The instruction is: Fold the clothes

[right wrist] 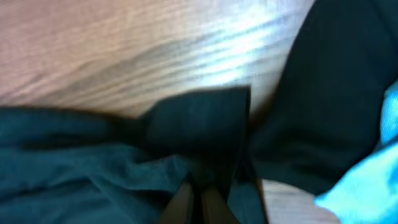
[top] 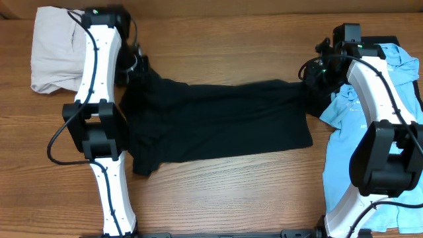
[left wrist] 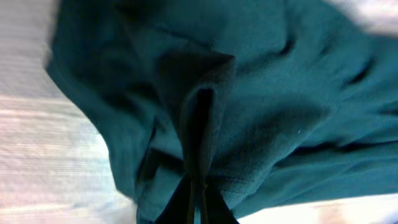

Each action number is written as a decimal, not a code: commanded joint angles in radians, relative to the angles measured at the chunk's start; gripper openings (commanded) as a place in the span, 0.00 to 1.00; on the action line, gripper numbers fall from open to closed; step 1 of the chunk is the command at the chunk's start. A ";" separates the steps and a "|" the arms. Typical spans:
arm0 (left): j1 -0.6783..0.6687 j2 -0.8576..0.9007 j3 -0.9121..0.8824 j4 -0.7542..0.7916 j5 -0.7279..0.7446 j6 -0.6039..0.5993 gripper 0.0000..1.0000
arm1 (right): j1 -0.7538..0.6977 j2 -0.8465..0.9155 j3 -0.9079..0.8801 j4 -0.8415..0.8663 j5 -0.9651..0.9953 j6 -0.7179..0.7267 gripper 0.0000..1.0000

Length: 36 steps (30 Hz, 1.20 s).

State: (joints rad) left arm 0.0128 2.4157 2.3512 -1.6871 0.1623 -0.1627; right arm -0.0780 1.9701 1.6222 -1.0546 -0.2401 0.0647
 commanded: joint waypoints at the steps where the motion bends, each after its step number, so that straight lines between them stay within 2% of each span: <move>1: -0.006 -0.010 -0.087 -0.003 -0.032 0.029 0.04 | -0.008 -0.018 -0.019 -0.024 -0.008 -0.014 0.04; 9: -0.006 -0.010 -0.218 -0.003 -0.145 0.037 0.04 | -0.008 -0.018 -0.151 -0.051 0.020 -0.008 0.04; 10: -0.007 -0.010 -0.230 -0.003 -0.157 0.037 0.04 | -0.009 -0.018 -0.166 -0.049 0.029 -0.005 0.07; 11: -0.007 -0.010 -0.239 -0.003 -0.167 0.037 0.04 | -0.010 -0.018 -0.174 -0.050 0.031 -0.005 0.16; 12: -0.007 -0.010 -0.248 -0.003 -0.177 0.037 0.04 | -0.013 -0.018 -0.180 -0.051 0.034 -0.005 0.34; 13: -0.007 -0.010 -0.254 -0.003 -0.182 0.037 0.08 | -0.014 -0.018 -0.181 -0.051 0.037 -0.004 0.46; 14: -0.007 -0.010 -0.257 -0.003 -0.182 0.041 0.19 | -0.016 -0.018 -0.182 -0.051 0.038 0.000 0.54; 15: -0.007 -0.010 -0.258 -0.003 -0.182 0.050 0.34 | -0.019 -0.018 -0.182 -0.050 0.038 0.008 0.60; 16: -0.006 -0.010 -0.258 -0.003 -0.187 0.053 0.44 | -0.023 -0.018 -0.182 -0.046 0.038 0.010 0.64; 17: -0.006 -0.010 -0.258 -0.003 -0.197 0.052 0.50 | -0.026 -0.018 -0.182 -0.039 0.038 0.010 0.66; 21: 0.003 -0.010 -0.238 -0.003 -0.207 0.048 0.57 | -0.031 -0.018 -0.194 0.021 0.040 0.005 0.73; 28: 0.023 -0.067 -0.057 -0.003 -0.164 0.025 0.64 | -0.028 -0.015 -0.290 0.113 -0.003 -0.021 0.73; 33: 0.023 -0.132 0.100 -0.003 -0.162 0.006 0.76 | -0.028 -0.016 -0.351 0.145 -0.010 -0.015 0.67; 36: 0.024 -0.180 0.177 -0.003 -0.162 0.001 0.77 | -0.028 -0.016 -0.388 0.172 -0.032 -0.012 0.66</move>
State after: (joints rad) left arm 0.0288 2.3352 2.4397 -1.6859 -0.0116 -0.1413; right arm -0.1051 1.9663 1.2766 -0.9028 -0.2390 0.0551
